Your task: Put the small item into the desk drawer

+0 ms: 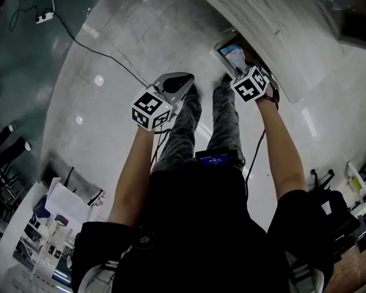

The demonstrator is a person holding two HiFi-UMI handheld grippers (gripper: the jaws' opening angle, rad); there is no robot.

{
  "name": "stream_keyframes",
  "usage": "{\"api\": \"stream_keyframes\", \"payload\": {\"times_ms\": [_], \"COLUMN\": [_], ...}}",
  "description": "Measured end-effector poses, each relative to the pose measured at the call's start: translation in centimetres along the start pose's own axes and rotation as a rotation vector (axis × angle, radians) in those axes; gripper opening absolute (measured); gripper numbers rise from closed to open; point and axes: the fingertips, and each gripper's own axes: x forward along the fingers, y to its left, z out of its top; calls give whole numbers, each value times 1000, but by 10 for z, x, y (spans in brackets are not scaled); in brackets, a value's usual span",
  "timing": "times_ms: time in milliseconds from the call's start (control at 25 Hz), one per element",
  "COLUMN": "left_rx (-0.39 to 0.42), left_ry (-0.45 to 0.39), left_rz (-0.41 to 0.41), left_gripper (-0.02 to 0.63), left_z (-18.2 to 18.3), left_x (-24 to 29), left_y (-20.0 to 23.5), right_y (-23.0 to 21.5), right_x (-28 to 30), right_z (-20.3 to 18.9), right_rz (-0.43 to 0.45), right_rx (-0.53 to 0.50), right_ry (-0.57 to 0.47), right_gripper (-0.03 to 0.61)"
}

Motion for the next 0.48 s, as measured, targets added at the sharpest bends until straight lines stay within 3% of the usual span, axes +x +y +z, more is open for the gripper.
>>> {"api": "stream_keyframes", "payload": {"times_ms": [480], "left_rx": [-21], "left_ry": [4], "left_rz": [23], "left_gripper": [2], "left_z": [-9], "left_x": [-4], "left_y": [8], "right_y": [-3], "right_x": [20], "right_z": [-4], "right_rz": [-4], "right_rx": [-44], "right_ry": [42], "right_gripper": [155]}}
